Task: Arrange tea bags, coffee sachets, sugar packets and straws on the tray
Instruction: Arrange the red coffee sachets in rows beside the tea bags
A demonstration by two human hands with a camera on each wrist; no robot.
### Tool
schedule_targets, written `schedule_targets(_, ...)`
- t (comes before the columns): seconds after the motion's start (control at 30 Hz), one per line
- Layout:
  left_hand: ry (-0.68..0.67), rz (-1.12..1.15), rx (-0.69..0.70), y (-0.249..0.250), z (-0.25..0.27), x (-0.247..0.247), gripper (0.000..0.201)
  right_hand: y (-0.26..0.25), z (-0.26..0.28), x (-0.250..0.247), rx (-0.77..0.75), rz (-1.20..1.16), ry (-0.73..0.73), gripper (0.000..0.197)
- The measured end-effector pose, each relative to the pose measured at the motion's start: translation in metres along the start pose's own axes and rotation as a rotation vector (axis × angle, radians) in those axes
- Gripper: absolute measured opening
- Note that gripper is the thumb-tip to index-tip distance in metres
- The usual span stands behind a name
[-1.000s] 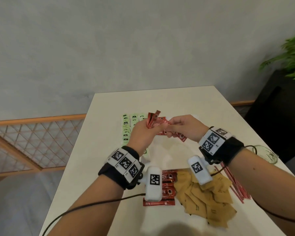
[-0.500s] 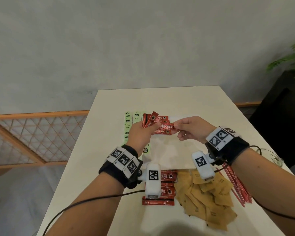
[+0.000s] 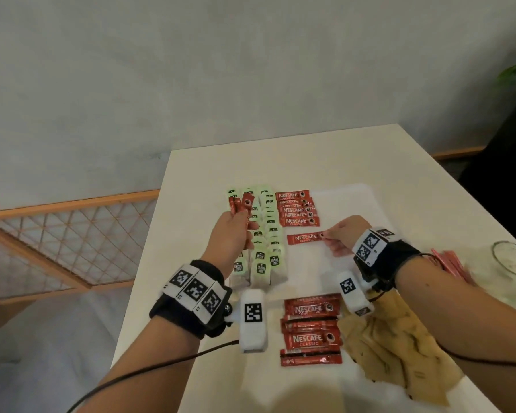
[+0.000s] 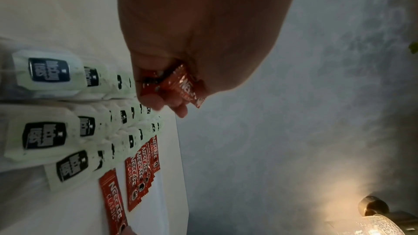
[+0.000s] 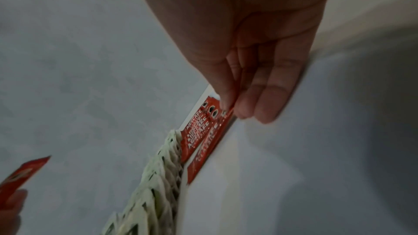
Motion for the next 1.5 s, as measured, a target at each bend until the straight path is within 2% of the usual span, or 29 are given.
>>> schedule_targets(0.1,-0.022,0.024,0.024,0.0,-0.005,-0.009,0.02,-0.01,-0.009,0.006,0.036,-0.032,0.036,0.021)
schedule_targets(0.27,-0.116,0.013,0.038,0.0,-0.012,-0.021,0.015,-0.019,-0.017,0.009,0.046,-0.014,0.062,0.019)
schedule_targets(0.53,-0.168,0.02,0.014,0.002,-0.018,-0.022,0.017,-0.024,-0.021,0.016,0.074,-0.105,0.14,0.021)
schedule_targets(0.57,-0.175,0.004,0.02,0.002,-0.016,-0.021,0.018,-0.024,-0.018,0.016,0.063,-0.082,0.17,0.025)
schedule_targets(0.63,-0.193,0.0,0.023,0.002,-0.011,-0.019,0.023,-0.024,-0.008,0.013,-0.007,0.118,0.25,0.033)
schedule_targets(0.7,-0.221,-0.005,0.023,0.003,-0.004,-0.013,0.025,-0.025,0.011,0.009,-0.16,0.259,0.306,0.034)
schedule_targets(0.77,-0.24,-0.05,0.03,0.004,0.002,-0.004,0.022,-0.026,0.032,0.006,-0.338,0.1,0.235,0.037)
schedule_targets(0.83,-0.257,-0.092,0.047,0.006,0.008,0.008,0.02,-0.031,0.054,0.005,-0.444,-0.114,0.078,0.035)
schedule_targets(0.9,-0.276,-0.116,0.065,0.008,0.015,0.02,0.018,-0.035,0.068,0.002,-0.522,-0.161,-0.031,0.026)
schedule_targets(0.97,-0.244,-0.092,0.05,0.011,0.023,0.029,0.023,-0.037,0.076,-0.003,-0.573,-0.141,-0.057,0.016)
schedule_targets(1.03,-0.165,-0.004,-0.005,0.015,0.029,0.034,0.038,-0.036,0.08,-0.013,-0.576,-0.187,-0.038,0.013)
schedule_targets(1.1,-0.132,0.053,-0.04,0.019,0.034,0.036,0.044,-0.034,0.081,-0.024,-0.563,-0.245,-0.008,0.011)
schedule_targets(1.27,-0.096,-0.091,0.121,0.016,0.051,0.043,0.026,-0.029,0.084,-0.035,-0.534,-0.289,-0.043,0.014)
schedule_targets(1.37,-0.049,-0.186,0.184,0.014,0.058,0.048,0.027,-0.028,0.089,-0.035,-0.548,-0.236,-0.088,0.019)
schedule_targets(1.5,-0.063,-0.269,0.234,0.015,0.064,0.055,0.027,-0.03,0.092,-0.032,-0.595,-0.073,-0.164,0.019)
Point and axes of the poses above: each hand's wrist, its own z-axis away from the middle knuckle, its own x-axis out of the palm, y = z × x, the point moved 1 cm from there along -z, towards the middle knuckle, and after that the axes turned 6 degrees about z, right-handed, at the moved point
